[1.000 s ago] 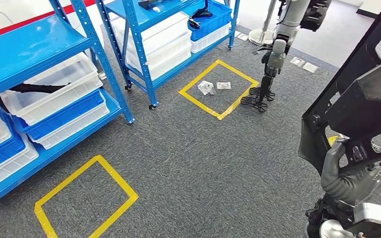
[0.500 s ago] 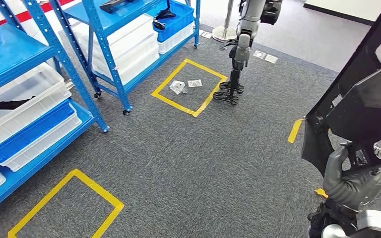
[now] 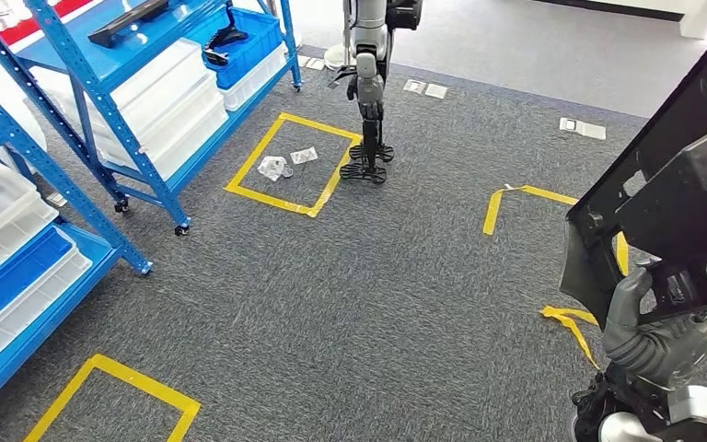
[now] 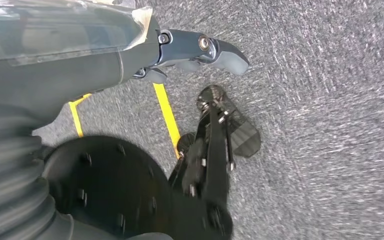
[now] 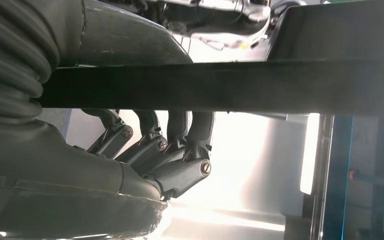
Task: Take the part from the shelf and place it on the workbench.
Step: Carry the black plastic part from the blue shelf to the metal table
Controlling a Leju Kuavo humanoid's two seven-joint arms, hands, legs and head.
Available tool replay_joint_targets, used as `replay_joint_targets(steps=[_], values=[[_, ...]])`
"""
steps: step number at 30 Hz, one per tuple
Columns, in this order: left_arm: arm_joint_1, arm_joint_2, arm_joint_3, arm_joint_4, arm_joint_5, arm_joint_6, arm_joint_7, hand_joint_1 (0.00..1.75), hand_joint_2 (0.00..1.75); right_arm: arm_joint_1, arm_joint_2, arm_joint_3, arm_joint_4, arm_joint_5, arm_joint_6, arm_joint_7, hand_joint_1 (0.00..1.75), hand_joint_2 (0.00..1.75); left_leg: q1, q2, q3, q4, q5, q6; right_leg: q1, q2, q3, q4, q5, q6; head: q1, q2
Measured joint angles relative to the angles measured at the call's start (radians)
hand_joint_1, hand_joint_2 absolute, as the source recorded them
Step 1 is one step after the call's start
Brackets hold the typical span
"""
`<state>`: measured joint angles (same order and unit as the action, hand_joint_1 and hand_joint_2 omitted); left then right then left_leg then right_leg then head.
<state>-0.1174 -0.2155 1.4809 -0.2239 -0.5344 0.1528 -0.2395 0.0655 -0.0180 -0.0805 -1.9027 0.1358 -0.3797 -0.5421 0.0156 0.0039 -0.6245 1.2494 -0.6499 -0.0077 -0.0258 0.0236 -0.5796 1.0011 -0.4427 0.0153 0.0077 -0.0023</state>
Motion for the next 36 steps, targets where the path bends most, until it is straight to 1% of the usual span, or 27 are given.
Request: replay_joint_targets(steps=[1,2,3,5,7,8,9,10,12,13,14,16,17,18,19,20,21,22,25,27,29,30,31,32,33,34,36], values=[[0.001,0.001,0.0,0.0,0.0,0.001,0.002,0.0,1.75,0.0,0.001,0.0,0.0,0.0,0.0,0.0,1.75,1.75,0.0,-0.003,-0.016,0.029,-0.001,0.003,0.003,0.013,-0.001,0.0,0.001,-0.002,0.0,0.0],[0.001,0.002,0.0,0.0,0.0,0.002,0.003,0.0,1.75,0.0,0.002,0.0,0.0,0.0,0.0,0.0,1.75,1.75,-0.001,-0.006,-0.014,0.018,0.018,0.007,0.005,0.027,-0.001,0.0,0.002,-0.002,0.0,0.0],[0.001,0.002,0.0,0.0,0.0,0.003,0.004,0.0,1.75,0.0,0.002,0.0,0.0,0.0,0.0,0.0,1.75,1.75,-0.002,-0.013,0.007,-0.029,0.052,0.014,0.006,0.041,0.0,0.0,0.003,-0.002,0.0,0.0],[0.0,0.005,0.0,0.0,0.0,0.004,0.005,0.0,1.75,-0.001,0.004,0.0,0.001,0.0,0.001,-0.001,1.75,1.75,-0.004,-0.062,0.072,-0.169,0.121,0.032,0.008,0.065,0.002,0.002,0.005,0.001,0.0,0.0],[-0.001,0.008,0.0,0.001,0.0,0.006,0.006,0.0,1.75,-0.004,0.005,0.0,0.002,0.0,0.001,-0.001,1.75,1.75,-0.009,-0.098,0.107,-0.246,0.146,0.041,0.008,0.086,-0.004,0.003,0.009,0.009,0.001,0.0],[-0.001,0.009,0.0,0.001,0.0,0.007,0.006,0.0,1.75,-0.006,0.005,0.0,0.002,0.0,0.002,-0.002,1.75,1.75,-0.013,-0.096,0.109,-0.252,0.146,0.042,0.007,0.097,-0.008,0.002,0.012,0.015,0.0,0.0],[-0.001,0.009,0.0,0.002,0.0,0.008,0.006,0.0,1.75,-0.006,0.006,0.0,0.002,0.0,0.002,-0.002,1.75,1.75,-0.014,-0.08,0.108,-0.256,0.151,0.043,0.006,0.11,-0.016,0.0,0.017,0.022,-0.001,0.0],[-0.001,0.009,0.0,0.003,0.0,0.008,0.006,0.0,1.75,-0.006,0.006,0.001,0.002,0.001,0.002,-0.002,1.75,1.75,-0.014,-0.067,0.109,-0.262,0.156,0.045,0.005,0.106,-0.023,0.004,0.018,0.026,-0.002,0.0],[-0.002,0.009,0.0,0.003,0.0,0.01,0.006,0.0,1.75,-0.009,0.005,0.001,0.003,0.001,0.002,-0.002,1.75,1.75,-0.011,-0.038,0.111,-0.274,0.168,0.053,0.011,0.059,-0.054,0.052,-0.005,0.028,0.003,0.0],[-0.001,0.009,0.0,0.004,0.0,0.01,0.006,0.0,1.75,-0.011,0.005,0.001,0.003,0.001,0.002,-0.003,1.75,1.75,-0.011,-0.021,0.111,-0.277,0.17,0.055,0.011,0.025,-0.08,0.109,-0.033,0.026,0.005,0.0],[0.0,0.009,0.0,0.004,0.0,0.01,0.006,0.0,1.75,-0.014,0.005,0.001,0.004,0.001,0.002,-0.003,1.75,1.75,-0.012,-0.005,0.109,-0.278,0.171,0.057,0.011,0.003,-0.112,0.178,-0.064,0.025,0.009,0.0],[0.001,0.009,0.0,0.005,0.0,0.011,0.007,0.0,1.75,-0.013,0.004,0.001,0.006,0.001,0.002,-0.003,1.75,1.75,-0.012,0.028,0.107,-0.277,0.17,0.056,0.005,-0.012,-0.159,0.283,-0.1,0.032,0.01,0.0],[0.0,0.009,0.0,0.005,-0.001,0.012,0.007,0.0,1.75,-0.012,0.004,0.001,0.007,0.0,0.002,-0.003,1.75,1.75,-0.011,0.042,0.107,-0.277,0.169,0.055,0.001,-0.016,-0.153,0.281,-0.096,0.041,0.01,0.0],[0.0,0.008,0.0,0.006,-0.003,0.012,0.007,0.0,1.75,-0.011,0.004,0.001,0.007,0.0,0.002,-0.003,1.75,1.75,-0.009,0.055,0.108,-0.276,0.167,0.051,-0.004,-0.023,-0.127,0.238,-0.078,0.054,0.01,0.0],[0.0,0.008,0.0,0.006,-0.005,0.012,0.007,0.0,1.75,-0.011,0.003,0.001,0.007,0.0,0.002,-0.003,1.75,1.75,-0.007,0.068,0.11,-0.273,0.163,0.046,-0.009,-0.04,-0.082,0.161,-0.054,0.067,0.01,0.0],[-0.001,0.01,0.0,0.006,-0.007,0.011,0.008,0.0,1.75,-0.01,0.002,0.001,0.008,-0.001,0.002,-0.003,1.75,1.75,-0.008,0.078,0.111,-0.271,0.159,0.039,-0.011,-0.06,-0.04,0.092,-0.035,0.075,0.011,0.0],[-0.002,0.01,-0.001,0.006,-0.009,0.009,0.009,0.0,1.75,-0.01,0.002,0.001,0.007,-0.002,0.002,-0.004,1.75,1.75,-0.01,0.086,0.112,-0.267,0.153,0.032,-0.011,-0.074,-0.01,0.039,-0.022,0.075,0.011,0.0],[-0.002,0.011,-0.001,0.006,-0.01,0.008,0.01,0.0,1.75,-0.008,0.001,0.001,0.007,-0.004,0.002,-0.004,1.75,1.75,-0.012,0.093,0.113,-0.264,0.149,0.024,-0.009,-0.081,0.005,0.012,-0.017,0.068,0.01,0.0],[-0.004,0.011,-0.002,0.006,-0.016,0.002,0.012,0.0,1.75,0.0,0.0,-0.003,0.007,-0.013,0.004,-0.008,1.75,1.75,-0.009,0.108,0.118,-0.261,0.142,0.011,-0.005,-0.052,0.001,0.012,-0.015,0.035,0.007,0.0],[-0.004,0.01,-0.005,0.006,-0.023,-0.001,0.013,0.0,1.75,0.002,-0.001,-0.006,0.007,-0.018,0.005,-0.012,1.75,1.75,-0.002,0.072,0.104,-0.222,0.108,0.004,-0.008,-0.031,-0.001,0.011,-0.012,0.02,0.003,0.0],[-0.002,0.009,-0.01,0.006,-0.029,-0.004,0.013,0.0,1.75,0.002,-0.002,-0.008,0.006,-0.021,0.005,-0.015,1.75,1.75,0.0,0.019,0.048,-0.101,0.04,0.002,-0.006,-0.012,-0.005,0.011,-0.009,0.01,-0.001,0.0],[-0.001,0.009,-0.013,0.006,-0.032,-0.006,0.013,0.0,1.75,0.004,-0.002,-0.009,0.006,-0.021,0.004,-0.015,1.75,1.75,0.0,0.006,0.013,-0.03,0.01,0.003,-0.003,0.0,-0.007,0.011,-0.008,0.006,-0.002,0.0],[0.0,0.009,-0.016,0.007,-0.034,-0.007,0.013,0.0,1.75,0.008,-0.001,-0.01,0.006,-0.021,0.003,-0.015,1.75,1.75,0.0,0.0,-0.014,0.02,-0.004,0.006,0.001,0.013,-0.008,0.011,-0.007,0.003,-0.002,0.0],[0.001,0.009,-0.018,0.006,-0.036,-0.008,0.012,0.0,1.75,0.013,-0.001,-0.013,0.006,-0.021,0.001,-0.015,1.75,1.75,-0.001,-0.003,-0.025,0.035,0.004,0.01,0.004,0.026,-0.009,0.012,-0.006,0.001,-0.002,0.0],[0.001,0.009,-0.019,0.006,-0.038,-0.01,0.012,0.0,1.75,0.018,-0.001,-0.016,0.004,-0.021,0.0,-0.015,1.75,1.75,-0.002,-0.008,-0.016,0.009,0.03,0.015,0.006,0.04,-0.008,0.012,-0.005,0.001,-0.002,0.0],[0.002,0.009,-0.021,0.006,-0.039,-0.013,0.011,0.0,1.75,0.023,-0.001,-0.019,0.001,-0.021,-0.002,-0.015,1.75,1.75,-0.003,-0.019,0.011,-0.051,0.069,0.023,0.007,0.053,-0.007,0.012,-0.005,0.001,-0.003,0.0],[0.001,0.011,-0.024,0.006,-0.039,-0.016,0.01,0.0,1.75,0.028,0.0,-0.024,-0.005,-0.021,-0.003,-0.016,1.75,1.75,-0.006,-0.067,0.071,-0.183,0.127,0.036,0.009,0.077,-0.007,0.012,-0.003,0.004,-0.001,0.0]])
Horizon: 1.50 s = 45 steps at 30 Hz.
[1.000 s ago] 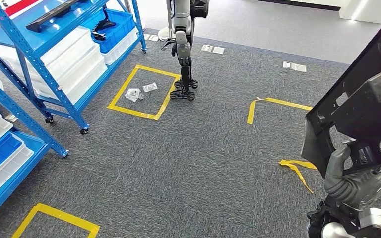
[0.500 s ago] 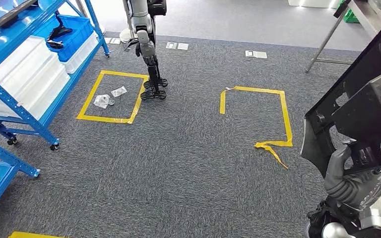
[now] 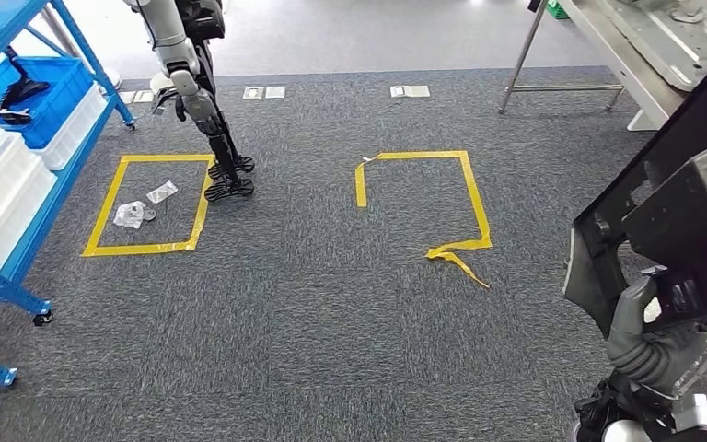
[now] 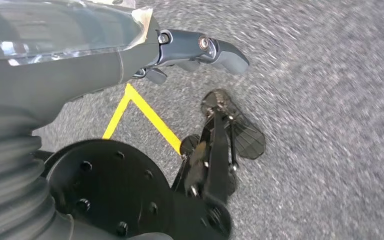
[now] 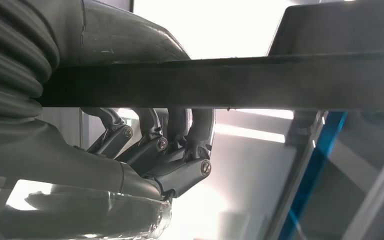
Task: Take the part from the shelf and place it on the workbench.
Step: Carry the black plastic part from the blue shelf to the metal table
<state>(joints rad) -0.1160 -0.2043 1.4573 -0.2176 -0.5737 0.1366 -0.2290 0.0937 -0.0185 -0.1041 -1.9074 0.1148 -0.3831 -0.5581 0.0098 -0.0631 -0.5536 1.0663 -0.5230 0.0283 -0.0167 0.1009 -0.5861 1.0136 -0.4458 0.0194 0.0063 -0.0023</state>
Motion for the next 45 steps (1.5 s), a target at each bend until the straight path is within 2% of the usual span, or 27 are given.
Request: replay_joint_targets(steps=[2,4,6,8,10,11,12,14,15,17,19,21,23,25,26,28,30,32,33,34,35,37,39,41,42,43,45], values=[[0.0,0.001,-0.002,0.0,0.0,-0.001,-0.001,0.0,1.75,0.003,0.0,-0.003,-0.005,0.0,-0.001,-0.001,1.75,1.75,-0.005,-0.022,0.025,-0.056,0.013,0.004,-0.002,0.022,-0.007,-0.001,0.005,0.009,0.0,0.0],[-0.002,0.0,-0.004,0.0,0.0,-0.001,-0.001,0.0,1.75,0.01,0.0,-0.006,-0.011,0.0,-0.001,-0.001,1.75,1.75,-0.009,0.006,0.029,-0.066,0.021,0.009,-0.005,0.035,-0.018,-0.001,0.012,0.022,-0.001,0.0],[-0.003,-0.001,-0.006,0.0,0.0,0.002,-0.002,0.0,1.75,0.013,0.0,-0.009,-0.016,0.0,-0.003,-0.002,1.75,1.75,-0.009,0.035,0.035,-0.081,0.032,0.019,-0.001,-0.01,-0.045,0.038,-0.006,0.025,0.002,0.0],[-0.002,-0.003,-0.007,0.0,0.001,0.008,-0.002,0.0,1.75,0.012,0.0,-0.01,-0.018,0.001,-0.003,-0.002,1.75,1.75,-0.01,0.063,0.036,-0.087,0.035,0.025,0.003,-0.07,-0.097,0.142,-0.054,0.019,0.006,0.0],[-0.001,-0.006,-0.007,0.0,0.003,0.013,-0.002,0.0,1.75,0.01,0.002,-0.01,-0.016,0.003,0.003,-0.002,1.75,1.75,-0.013,0.092,0.034,-0.087,0.034,0.027,0.0,-0.086,-0.147,0.251,-0.093,0.021,0.008,0.0],[-0.001,-0.006,-0.007,0.0,0.004,0.013,-0.001,0.0,1.75,0.008,0.002,-0.01,-0.015,0.003,0.006,-0.001,1.75,1.75,-0.014,0.107,0.033,-0.086,0.034,0.027,-0.002,-0.09,-0.152,0.269,-0.096,0.026,0.008,0.0],[-0.002,-0.007,-0.007,0.0,0.005,0.013,-0.002,0.0,1.75,0.005,0.003,-0.01,-0.012,0.004,0.01,0.0,1.75,1.75,-0.014,0.12,0.034,-0.086,0.033,0.026,-0.005,-0.095,-0.137,0.248,-0.085,0.035,0.008,0.0],[-0.002,-0.008,-0.008,0.0,0.006,0.009,-0.006,0.0,1.75,-0.005,0.003,-0.009,-0.008,0.006,0.013,0.001,1.75,1.75,-0.014,0.144,0.037,-0.085,0.029,0.02,-0.008,-0.128,-0.057,0.111,-0.043,0.051,0.008,0.0],[-0.002,-0.009,-0.008,0.0,0.007,0.005,-0.01,0.0,1.75,-0.01,0.003,-0.009,-0.006,0.006,0.014,0.001,1.75,1.75,-0.017,0.154,0.039,-0.084,0.025,0.015,-0.006,-0.149,-0.019,0.045,-0.026,0.053,0.008,0.0],[-0.002,-0.008,-0.008,0.0,0.008,-0.009,-0.019,0.0,1.75,-0.017,0.004,-0.008,-0.003,0.005,0.015,0.001,1.75,1.75,-0.022,0.171,0.042,-0.082,0.02,0.006,0.001,-0.168,0.016,-0.015,-0.014,0.044,0.005,0.0],[-0.003,-0.008,-0.011,0.0,0.005,-0.028,-0.024,0.0,1.75,-0.017,0.003,-0.007,-0.001,0.001,0.016,0.001,1.75,1.75,-0.022,0.186,0.046,-0.082,0.016,-0.003,0.002,-0.146,0.013,-0.014,-0.011,0.032,0.002,0.0],[-0.003,-0.007,-0.017,0.0,0.0,-0.042,-0.026,0.0,1.75,-0.016,0.003,-0.007,0.0,-0.002,0.018,0.001,1.75,1.75,-0.016,0.153,0.037,-0.055,-0.008,-0.013,-0.007,-0.124,0.012,-0.016,-0.007,0.022,0.0,0.0],[-0.002,-0.007,-0.022,0.0,-0.006,-0.047,-0.026,0.0,1.75,-0.016,0.004,-0.006,0.0,-0.002,0.019,0.001,1.75,1.75,-0.009,0.091,-0.009,0.05,-0.069,-0.022,-0.013,-0.103,0.013,-0.018,-0.005,0.01,-0.003,0.0],[0.002,-0.007,-0.024,0.0,-0.009,-0.05,-0.026,0.0,1.75,-0.015,0.004,-0.004,0.0,-0.003,0.02,0.0,1.75,1.75,-0.006,0.066,-0.073,0.181,-0.122,-0.025,-0.011,-0.08,0.013,-0.018,-0.005,0.006,-0.003,0.0],[0.004,-0.007,-0.025,0.0,-0.009,-0.05,-0.026,0.0,1.75,-0.015,0.004,-0.004,0.001,-0.003,0.02,0.0,1.75,1.75,-0.005,0.063,-0.092,0.213,-0.125,-0.026,-0.011,-0.066,0.013,-0.017,-0.005,0.006,-0.003,0.0],[0.006,-0.006,-0.026,0.0,-0.009,-0.049,-0.027,0.0,1.75,-0.013,0.004,-0.004,0.002,-0.004,0.02,-0.002,1.75,1.75,0.0,0.056,-0.077,0.163,-0.072,-0.026,-0.012,-0.038,0.015,-0.015,-0.005,0.006,-0.004,0.0],[0.007,-0.006,-0.027,0.0,-0.006,-0.044,-0.029,0.0,1.75,-0.014,0.004,-0.003,0.002,-0.005,0.021,-0.006,1.75,1.75,0.011,0.011,-0.022,0.034,-0.003,-0.028,-0.011,-0.011,0.013,-0.009,-0.006,0.01,-0.004,0.0],[0.007,-0.006,-0.027,0.0,-0.001,-0.04,-0.033,0.0,1.75,-0.019,0.003,-0.001,0.003,-0.007,0.024,-0.009,1.75,1.75,0.015,-0.032,0.007,-0.038,0.02,-0.027,-0.01,0.013,0.002,-0.001,-0.005,0.02,-0.002,0.0],[0.007,-0.006,-0.027,0.0,0.002,-0.039,-0.035,0.0,1.75,-0.02,0.003,0.0,0.003,-0.007,0.025,-0.011,1.75,1.75,0.012,-0.036,0.008,-0.045,0.018,-0.023,-0.01,0.026,-0.005,0.0,-0.003,0.029,-0.001,0.0],[0.006,-0.006,-0.026,0.0,0.004,-0.037,-0.036,0.0,1.75,-0.021,0.003,0.001,0.004,-0.008,0.027,-0.012,1.75,1.75,0.007,-0.023,0.008,-0.047,0.02,-0.015,-0.013,0.038,-0.013,-0.003,0.002,0.038,-0.001,0.0],[0.005,-0.007,-0.026,0.0,0.006,-0.036,-0.037,0.0,1.75,-0.02,0.002,0.002,0.005,-0.008,0.028,-0.013,1.75,1.75,0.004,-0.009,0.009,-0.051,0.024,-0.006,-0.016,0.036,-0.019,-0.001,0.003,0.045,-0.001,0.0],[0.004,-0.006,-0.026,0.0,0.011,-0.03,-0.04,0.0,1.75,-0.025,0.0,0.003,0.009,-0.009,0.033,-0.016,1.75,1.75,0.001,0.021,0.012,-0.06,0.032,0.013,-0.014,-0.015,-0.049,0.048,-0.02,0.047,0.004,0.0],[0.007,-0.007,-0.026,0.0,0.017,-0.023,-0.043,0.0,1.75,-0.032,-0.001,0.004,0.015,-0.01,0.042,-0.019,1.75,1.75,-0.004,0.054,0.011,-0.063,0.033,0.023,-0.01,-0.073,-0.106,0.17,-0.074,0.04,0.009,0.0],[0.01,-0.007,-0.026,0.0,0.02,-0.019,-0.046,0.0,1.75,-0.034,-0.002,0.005,0.023,-0.012,0.047,-0.02,1.75,1.75,-0.009,0.085,0.01,-0.062,0.032,0.025,-0.009,-0.086,-0.151,0.271,-0.108,0.041,0.01,0.0],[0.011,-0.007,-0.026,0.0,0.021,-0.019,-0.047,0.0,1.75,-0.033,-0.002,0.006,0.027,-0.012,0.048,-0.02,1.75,1.75,-0.01,0.099,0.009,-0.062,0.032,0.026,-0.01,-0.089,-0.147,0.272,-0.105,0.046,0.01,0.0],[0.011,-0.007,-0.026,0.0,0.021,-0.019,-0.047,0.0,1.75,-0.033,-0.002,0.006,0.03,-0.012,0.049,-0.02,1.75,1.75,-0.01,0.112,0.01,-0.062,0.031,0.025,-0.01,-0.094,-0.123,0.235,-0.089,0.052,0.01,0.0],[0.01,-0.008,-0.026,0.0,0.021,-0.019,-0.048,0.0,1.75,-0.034,-0.002,0.006,0.035,-0.012,0.049,-0.02,1.75,1.75,-0.012,0.135,0.012,-0.062,0.028,0.021,-0.006,-0.132,-0.04,0.092,-0.047,0.059,0.01,0.0]])
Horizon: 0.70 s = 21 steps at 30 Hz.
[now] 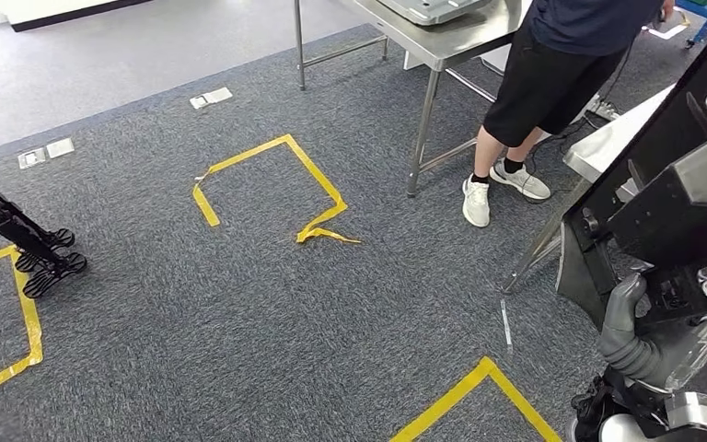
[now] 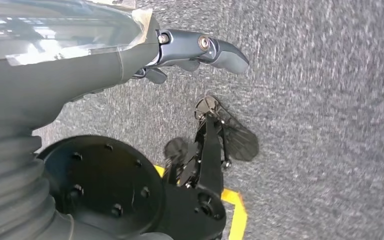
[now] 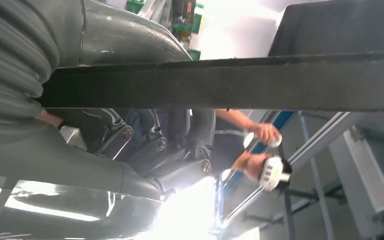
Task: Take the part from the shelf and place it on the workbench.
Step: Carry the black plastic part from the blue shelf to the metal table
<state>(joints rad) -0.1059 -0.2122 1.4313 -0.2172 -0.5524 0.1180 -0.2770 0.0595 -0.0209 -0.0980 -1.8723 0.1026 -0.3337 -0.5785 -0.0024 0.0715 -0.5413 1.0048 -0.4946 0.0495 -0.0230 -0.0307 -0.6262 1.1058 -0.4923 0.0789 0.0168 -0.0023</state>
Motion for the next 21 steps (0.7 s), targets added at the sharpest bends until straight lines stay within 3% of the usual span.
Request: replay_joint_targets(steps=[2,4,5,7,9,11,12,14,16,18,20,21], values=[[0.0,-0.001,0.0,0.0,0.002,0.0,-0.001,0.0,1.75,0.0,-0.001,0.002,0.003,0.0,0.001,-0.002,1.75,1.75,-0.005,0.017,0.003,0.001,-0.005,-0.008,0.008,-0.031,0.053,-0.09,0.023,-0.009,-0.002,0.0],[0.0,-0.002,0.001,0.001,0.009,0.0,-0.005,0.0,1.75,0.004,-0.004,0.003,0.004,0.0,-0.001,-0.005,1.75,1.75,-0.007,0.034,0.008,0.001,-0.008,-0.018,0.015,-0.02,0.055,-0.1,0.028,-0.023,-0.005,0.0],[-0.001,-0.003,0.001,0.001,0.014,-0.001,-0.009,0.0,1.75,0.008,-0.005,0.003,0.004,0.0,-0.003,-0.006,1.75,1.75,-0.004,0.034,0.009,0.002,-0.011,-0.023,0.009,-0.009,0.054,-0.102,0.03,-0.029,-0.005,0.0],[-0.001,-0.004,0.003,0.001,0.018,-0.003,-0.016,0.0,1.75,0.013,-0.007,0.002,0.002,0.0,-0.006,-0.007,1.75,1.75,0.002,-0.006,-0.004,0.04,-0.041,-0.035,-0.001,0.012,0.056,-0.106,0.035,-0.044,-0.008,0.0],[0.001,-0.004,0.004,0.001,0.019,-0.005,-0.017,0.0,1.75,0.015,-0.007,0.002,0.001,-0.003,-0.007,-0.007,1.75,1.75,0.006,-0.059,-0.056,0.154,-0.105,-0.041,-0.003,0.032,0.057,-0.107,0.038,-0.055,-0.011,0.0],[0.003,-0.003,0.005,0.001,0.021,-0.005,-0.017,0.0,1.75,0.016,-0.007,0.001,0.001,-0.005,-0.007,-0.007,1.75,1.75,0.008,-0.072,-0.112,0.268,-0.147,-0.044,-0.002,0.055,0.055,-0.106,0.038,-0.059,-0.011,0.0],[0.004,-0.002,0.005,0.001,0.023,-0.002,-0.017,0.0,1.75,0.017,-0.007,0.001,0.002,-0.006,-0.007,-0.006,1.75,1.75,0.011,-0.074,-0.121,0.282,-0.14,-0.046,-0.002,0.068,0.055,-0.106,0.038,-0.058,-0.011,0.0],[0.004,-0.002,0.008,0.001,0.038,0.008,-0.024,0.0,1.75,0.017,-0.007,0.001,0.002,-0.006,-0.005,-0.003,1.75,1.75,0.02,-0.086,-0.085,0.201,-0.077,-0.049,-0.004,0.097,0.055,-0.1,0.038,-0.057,-0.011,0.0],[0.003,-0.002,0.019,0.001,0.07,0.016,-0.046,0.0,1.75,0.014,-0.008,0.001,0.002,-0.007,-0.002,0.002,1.75,1.75,0.033,-0.141,-0.031,0.08,-0.024,-0.054,-0.005,0.121,0.049,-0.09,0.036,-0.049,-0.01,0.0],[0.003,-0.003,0.038,0.0,0.102,0.016,-0.068,0.0,1.75,0.011,-0.008,0.0,0.002,-0.006,0.001,0.006,1.75,1.75,0.033,-0.176,-0.013,0.035,-0.017,-0.05,-0.005,0.144,0.036,-0.086,0.038,-0.032,-0.01,0.0],[0.003,-0.004,0.054,-0.001,0.117,0.016,-0.076,0.0,1.75,0.011,-0.008,0.001,0.002,-0.005,0.002,0.007,1.75,1.75,0.024,-0.152,-0.014,0.029,-0.012,-0.033,-0.009,0.165,0.025,-0.09,0.047,-0.014,-0.011,0.0],[0.002,-0.005,0.059,-0.001,0.12,0.017,-0.078,0.0,1.75,0.012,-0.008,0.001,0.002,-0.005,0.002,0.007,1.75,1.75,0.022,-0.138,-0.012,0.024,-0.007,-0.023,-0.01,0.154,0.017,-0.085,0.046,-0.01,-0.01,0.0]])
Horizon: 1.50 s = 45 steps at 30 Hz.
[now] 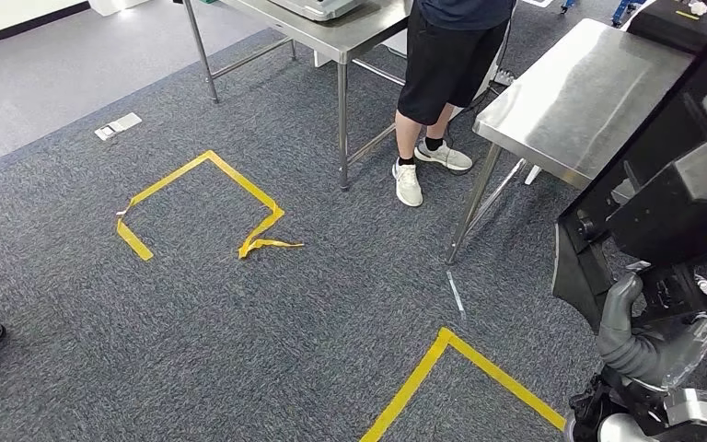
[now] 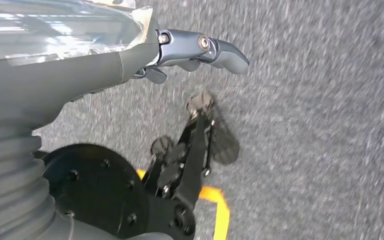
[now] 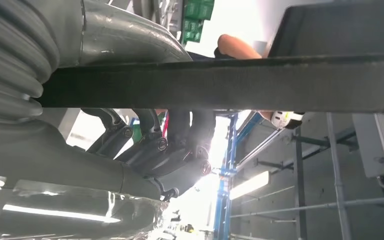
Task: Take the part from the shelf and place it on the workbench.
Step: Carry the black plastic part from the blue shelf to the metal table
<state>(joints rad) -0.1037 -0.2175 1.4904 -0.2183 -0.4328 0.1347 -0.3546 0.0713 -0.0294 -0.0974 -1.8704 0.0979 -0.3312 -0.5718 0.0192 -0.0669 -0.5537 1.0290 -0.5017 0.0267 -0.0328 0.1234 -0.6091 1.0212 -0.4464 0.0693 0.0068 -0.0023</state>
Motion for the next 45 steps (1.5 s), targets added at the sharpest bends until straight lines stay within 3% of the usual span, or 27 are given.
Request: replay_joint_targets(steps=[2,3,5,6,7,9,11,12,14,15,17,19,21,22,24,26,28,30,32,34,36,37,38,39,41,43,45], values=[[0.0,-0.003,0.006,0.0,-0.001,0.007,0.002,0.0,1.75,-0.004,-0.001,0.001,0.0,0.002,0.0,0.0,1.75,1.75,-0.002,0.031,0.002,-0.009,0.008,0.018,0.001,-0.056,-0.036,0.062,-0.029,-0.001,0.006,0.0],[0.001,-0.004,0.008,0.0,-0.004,0.014,0.005,0.0,1.75,-0.007,-0.001,0.002,0.001,0.002,0.0,0.0,1.75,1.75,-0.005,0.046,0.001,-0.01,0.008,0.023,0.003,-0.086,-0.066,0.121,-0.056,-0.004,0.009,0.0],[0.001,-0.008,0.01,0.0,-0.007,0.029,0.013,0.0,1.75,-0.011,-0.001,0.003,0.004,0.003,-0.001,0.001,1.75,1.75,-0.01,0.078,-0.002,-0.01,0.008,0.027,0.004,-0.106,-0.123,0.245,-0.102,-0.005,0.011,0.0],[0.001,-0.01,0.011,-0.001,-0.007,0.035,0.016,0.0,1.75,-0.011,-0.001,0.004,0.006,0.003,-0.001,0.002,1.75,1.75,-0.011,0.094,-0.003,-0.01,0.007,0.027,0.004,-0.109,-0.133,0.272,-0.108,-0.002,0.011,0.0],[0.001,-0.01,0.012,-0.001,-0.009,0.037,0.019,0.0,1.75,-0.012,-0.001,0.004,0.008,0.003,-0.001,0.004,1.75,1.75,-0.012,0.107,-0.003,-0.01,0.007,0.027,0.004,-0.113,-0.123,0.258,-0.099,0.004,0.011,0.0],[0.0,-0.012,0.013,-0.001,-0.014,0.033,0.023,0.0,1.75,-0.015,-0.001,0.005,0.01,0.002,-0.001,0.007,1.75,1.75,-0.013,0.131,-0.001,-0.01,0.005,0.025,0.005,-0.143,-0.047,0.132,-0.058,0.016,0.012,0.0],[-0.002,-0.014,0.013,-0.001,-0.02,0.024,0.025,0.0,1.75,-0.025,-0.001,0.007,0.013,0.002,-0.001,0.01,1.75,1.75,-0.019,0.151,0.003,-0.009,0.0,0.016,0.013,-0.182,0.021,0.018,-0.028,0.01,0.01,0.0],[-0.002,-0.015,0.013,0.0,-0.023,0.02,0.026,0.0,1.75,-0.031,-0.001,0.008,0.014,0.002,-0.001,0.011,1.75,1.75,-0.021,0.16,0.006,-0.008,-0.002,0.011,0.018,-0.191,0.034,-0.005,-0.023,0.002,0.009,0.0],[-0.004,-0.016,0.011,0.0,-0.03,0.014,0.03,0.0,1.75,-0.037,-0.001,0.008,0.017,0.002,-0.002,0.012,1.75,1.75,-0.021,0.179,0.012,-0.011,-0.005,0.0,0.023,-0.171,0.033,-0.009,-0.019,-0.014,0.006,0.0],[-0.006,-0.016,0.009,0.0,-0.032,0.012,0.033,0.0,1.75,-0.038,-0.001,0.009,0.017,0.002,-0.003,0.012,1.75,1.75,-0.018,0.175,0.013,-0.008,-0.009,-0.006,0.018,-0.16,0.034,-0.012,-0.017,-0.02,0.006,0.0],[-0.009,-0.016,0.005,0.0,-0.036,0.01,0.036,0.0,1.75,-0.043,0.0,0.011,0.019,0.002,-0.005,0.012,1.75,1.75,-0.013,0.13,-0.006,0.037,-0.041,-0.017,0.007,-0.139,0.037,-0.017,-0.012,-0.035,0.003,0.0],[-0.008,-0.016,0.003,0.0,-0.037,0.01,0.037,0.0,1.75,-0.048,0.0,0.013,0.021,0.002,-0.005,0.012,1.75,1.75,-0.01,0.078,-0.063,0.155,-0.103,-0.022,0.004,-0.12,0.036,-0.017,-0.011,-0.045,-0.002,0.0],[-0.004,-0.016,0.002,0.0,-0.038,0.01,0.038,0.0,1.75,-0.049,0.002,0.014,0.024,0.002,-0.005,0.012,1.75,1.75,-0.008,0.065,-0.115,0.256,-0.134,-0.024,0.004,-0.096,0.036,-0.017,-0.011,-0.049,-0.004,0.0],[-0.002,-0.016,0.0,0.0,-0.039,0.01,0.039,0.0,1.75,-0.048,0.003,0.015,0.026,0.002,-0.006,0.012,1.75,1.75,-0.006,0.063,-0.122,0.264,-0.124,-0.026,0.004,-0.083,0.036,-0.016,-0.011,-0.048,-0.004,0.0],[-0.001,-0.016,-0.003,0.0,-0.043,0.01,0.04,0.0,1.75,-0.046,0.005,0.015,0.028,0.002,-0.007,0.012,1.75,1.75,0.002,0.052,-0.085,0.176,-0.06,-0.029,0.001,-0.057,0.037,-0.013,-0.011,-0.046,-0.005,0.0],[-0.002,-0.015,-0.007,0.001,-0.048,0.01,0.044,0.0,1.75,-0.047,0.005,0.016,0.029,0.002,-0.008,0.011,1.75,1.75,0.012,0.009,-0.032,0.059,-0.012,-0.032,0.002,-0.034,0.032,-0.006,-0.014,-0.038,-0.004,0.0],[-0.002,-0.015,-0.009,0.001,-0.049,0.011,0.048,0.0,1.75,-0.05,0.005,0.018,0.029,0.003,-0.009,0.01,1.75,1.75,0.01,-0.012,-0.012,0.011,-0.007,-0.028,0.004,-0.011,0.021,-0.004,-0.011,-0.021,-0.004,0.0],[-0.003,-0.015,-0.01,0.001,-0.05,0.012,0.052,0.0,1.75,-0.05,0.004,0.019,0.029,0.003,-0.009,0.01,1.75,1.75,0.003,0.011,-0.006,0.004,-0.004,-0.013,0.0,0.003,0.011,-0.006,-0.005,-0.005,-0.004,0.0],[-0.005,-0.016,-0.011,0.001,-0.051,0.013,0.053,0.0,1.75,-0.053,0.003,0.02,0.029,0.002,-0.009,0.01,1.75,1.75,0.001,0.036,0.0,-0.004,0.004,0.005,0.001,-0.038,-0.013,0.029,-0.02,-0.001,0.001,0.0],[-0.005,-0.016,-0.011,0.001,-0.051,0.013,0.054,0.0,1.75,-0.057,0.003,0.022,0.029,0.001,-0.009,0.01,1.75,1.75,-0.002,0.063,0.0,-0.008,0.006,0.016,0.005,-0.091,-0.071,0.143,-0.065,-0.007,0.007,0.0],[-0.003,-0.016,-0.011,0.001,-0.052,0.015,0.055,0.0,1.75,-0.059,0.003,0.023,0.032,0.0,-0.009,0.011,1.75,1.75,-0.006,0.091,-0.001,-0.008,0.005,0.02,0.005,-0.106,-0.131,0.262,-0.101,-0.007,0.009,0.0],[-0.004,-0.016,-0.011,0.001,-0.052,0.017,0.055,0.0,1.75,-0.058,0.003,0.023,0.034,0.0,-0.008,0.012,1.75,1.75,-0.006,0.103,-0.001,-0.008,0.004,0.02,0.004,-0.11,-0.14,0.278,-0.1,-0.002,0.009,0.0],[-0.004,-0.016,-0.012,0.001,-0.052,0.019,0.056,0.0,1.75,-0.059,0.003,0.024,0.036,0.0,-0.008,0.013,1.75,1.75,-0.006,0.115,0.0,-0.008,0.002,0.02,0.003,-0.116,-0.127,0.252,-0.085,0.005,0.009,0.0],[-0.005,-0.016,-0.012,0.002,-0.053,0.021,0.056,0.0,1.75,-0.062,0.003,0.024,0.037,0.001,-0.007,0.014,1.75,1.75,-0.006,0.126,0.001,-0.007,0.001,0.018,0.002,-0.13,-0.094,0.189,-0.061,0.013,0.009,0.0],[-0.005,-0.016,-0.012,0.002,-0.053,0.021,0.056,0.0,1.75,-0.069,0.003,0.026,0.037,0.002,-0.006,0.015,1.75,1.75,-0.011,0.146,0.007,-0.007,-0.006,0.009,0.007,-0.184,-0.02,0.051,-0.019,0.016,0.01,0.0],[-0.006,-0.016,-0.012,0.003,-0.053,0.022,0.056,0.0,1.75,-0.075,0.004,0.028,0.038,0.003,-0.005,0.016,1.75,1.75,-0.017,0.164,0.015,-0.007,-0.012,-0.002,0.015,-0.209,0.01,-0.002,-0.006,0.002,0.007,0.0],[-0.008,-0.016,-0.013,0.003,-0.053,0.022,0.057,0.0,1.75,-0.077,0.004,0.029,0.038,0.004,-0.005,0.016,1.75,1.75,-0.015,0.181,0.023,-0.01,-0.018,-0.014,0.016,-0.182,0.01,-0.002,-0.003,-0.014,0.004,0.0]])
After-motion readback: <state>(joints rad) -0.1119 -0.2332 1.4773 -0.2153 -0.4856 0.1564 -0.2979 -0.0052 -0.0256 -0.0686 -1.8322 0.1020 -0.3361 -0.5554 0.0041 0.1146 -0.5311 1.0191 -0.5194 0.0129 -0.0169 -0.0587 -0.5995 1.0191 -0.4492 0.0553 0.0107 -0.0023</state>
